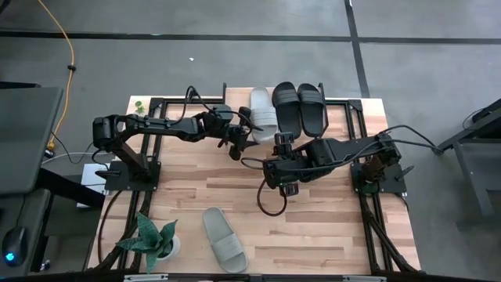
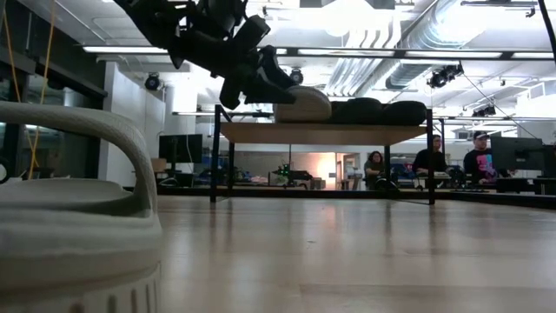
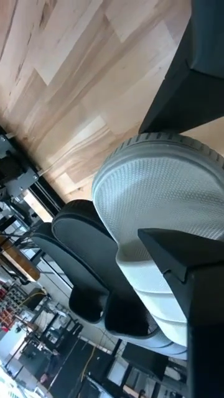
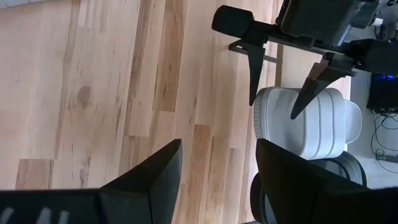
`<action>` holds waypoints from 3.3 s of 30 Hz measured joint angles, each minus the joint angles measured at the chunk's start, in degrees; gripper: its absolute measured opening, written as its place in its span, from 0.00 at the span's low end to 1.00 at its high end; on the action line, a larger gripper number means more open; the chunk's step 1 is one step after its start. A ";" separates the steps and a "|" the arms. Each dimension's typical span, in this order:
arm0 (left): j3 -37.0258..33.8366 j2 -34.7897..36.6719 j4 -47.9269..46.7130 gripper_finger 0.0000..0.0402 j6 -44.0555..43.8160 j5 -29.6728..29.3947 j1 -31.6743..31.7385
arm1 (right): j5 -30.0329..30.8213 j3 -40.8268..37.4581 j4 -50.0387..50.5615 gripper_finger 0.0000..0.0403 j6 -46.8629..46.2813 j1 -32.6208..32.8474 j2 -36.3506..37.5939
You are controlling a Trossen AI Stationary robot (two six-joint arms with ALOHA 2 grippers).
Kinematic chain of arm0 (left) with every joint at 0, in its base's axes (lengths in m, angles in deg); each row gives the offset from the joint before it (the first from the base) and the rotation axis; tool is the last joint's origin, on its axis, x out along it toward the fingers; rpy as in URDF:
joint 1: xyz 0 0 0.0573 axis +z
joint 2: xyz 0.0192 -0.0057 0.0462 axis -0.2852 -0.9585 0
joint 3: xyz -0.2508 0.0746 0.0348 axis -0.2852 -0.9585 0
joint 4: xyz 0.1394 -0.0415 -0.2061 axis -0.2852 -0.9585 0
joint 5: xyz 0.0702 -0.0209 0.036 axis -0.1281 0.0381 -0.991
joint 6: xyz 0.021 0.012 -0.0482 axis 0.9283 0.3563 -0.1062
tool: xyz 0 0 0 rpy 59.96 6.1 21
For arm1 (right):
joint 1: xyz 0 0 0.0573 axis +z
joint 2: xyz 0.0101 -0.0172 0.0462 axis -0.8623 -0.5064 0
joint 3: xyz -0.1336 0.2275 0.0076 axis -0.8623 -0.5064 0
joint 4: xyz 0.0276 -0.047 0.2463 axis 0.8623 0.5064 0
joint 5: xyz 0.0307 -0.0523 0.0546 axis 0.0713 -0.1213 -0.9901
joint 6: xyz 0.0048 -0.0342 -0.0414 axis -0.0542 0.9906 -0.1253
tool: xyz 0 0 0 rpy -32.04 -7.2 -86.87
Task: Pick and place slides into the shelf
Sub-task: Put the right gray slide on the shelf, then put the gray slide on the shelf
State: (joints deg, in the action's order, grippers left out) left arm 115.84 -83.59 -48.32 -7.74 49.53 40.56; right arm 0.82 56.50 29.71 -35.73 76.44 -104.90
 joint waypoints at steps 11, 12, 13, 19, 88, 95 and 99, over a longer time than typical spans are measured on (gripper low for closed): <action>0.02 -0.02 -0.75 0.69 -3.54 -0.24 -0.04 | 0.00 0.00 -0.32 0.49 0.01 0.00 0.00; 0.02 -0.02 -1.04 0.69 -3.96 -0.22 -0.04 | 0.00 0.00 -0.38 0.49 0.06 0.01 0.00; 0.02 -0.02 -1.44 0.70 -4.26 -0.20 -0.04 | 0.00 0.02 -0.38 0.49 0.21 0.02 0.00; 0.05 -0.02 -3.07 0.70 -4.33 -0.20 -0.10 | 0.00 0.02 -0.43 0.49 0.27 0.01 0.00; 0.02 21.79 -36.92 0.51 -41.54 -54.14 -46.93 | 5.23 -28.06 -39.69 0.49 1.65 5.39 3.52; 0.02 21.77 -38.25 0.44 -41.83 -55.52 -46.88 | 6.28 -28.00 -46.17 0.49 4.51 10.94 2.99; 0.02 21.77 -38.21 0.42 -41.83 -55.48 -46.88 | 7.77 -28.00 -48.08 0.49 6.23 12.88 1.19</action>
State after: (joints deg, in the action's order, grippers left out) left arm 115.86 -61.82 -86.53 -49.58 -5.95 -6.32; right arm 8.59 28.50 -18.37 -29.50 89.32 -103.71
